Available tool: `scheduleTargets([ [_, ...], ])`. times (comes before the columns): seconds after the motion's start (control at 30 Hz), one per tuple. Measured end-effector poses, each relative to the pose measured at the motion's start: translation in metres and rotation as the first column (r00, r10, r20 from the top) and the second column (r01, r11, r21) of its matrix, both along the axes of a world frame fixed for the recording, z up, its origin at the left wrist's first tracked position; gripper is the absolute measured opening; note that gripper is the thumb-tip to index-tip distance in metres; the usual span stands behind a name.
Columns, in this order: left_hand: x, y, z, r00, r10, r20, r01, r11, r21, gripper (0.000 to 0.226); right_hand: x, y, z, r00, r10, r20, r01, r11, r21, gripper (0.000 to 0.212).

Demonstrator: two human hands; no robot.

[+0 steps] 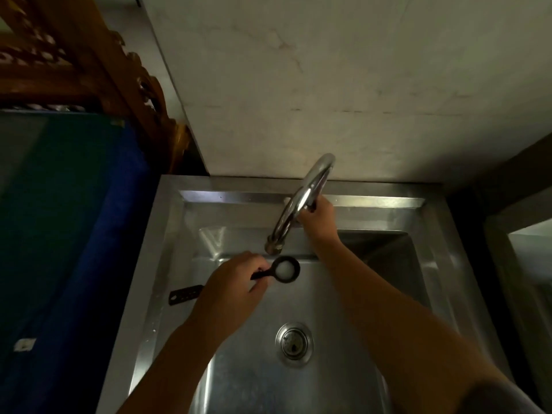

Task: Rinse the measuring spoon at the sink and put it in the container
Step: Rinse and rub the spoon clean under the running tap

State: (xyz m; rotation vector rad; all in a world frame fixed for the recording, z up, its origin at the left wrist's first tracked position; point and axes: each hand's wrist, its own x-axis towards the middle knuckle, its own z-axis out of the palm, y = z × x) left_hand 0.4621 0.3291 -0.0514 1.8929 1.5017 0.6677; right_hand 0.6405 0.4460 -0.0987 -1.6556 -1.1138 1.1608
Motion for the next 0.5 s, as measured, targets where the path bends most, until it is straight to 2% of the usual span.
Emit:
scheduleTargets([
  [0.23, -0.001, 0.007, -0.006, 1.000, 0.027, 0.014, -0.027, 1.000, -0.002, 0.017, -0.007, 0.009, -0.004, 0.991, -0.121, -0.059, 0.116, 0.990, -0.086, 0.013],
  [0.5, 0.005, 0.010, -0.007, 1.000, 0.010, 0.025, -0.009, 1.000, -0.021, 0.027, -0.011, 0.019, -0.001, 0.973, -0.230, -0.030, 0.223, 0.964, -0.146, 0.027],
])
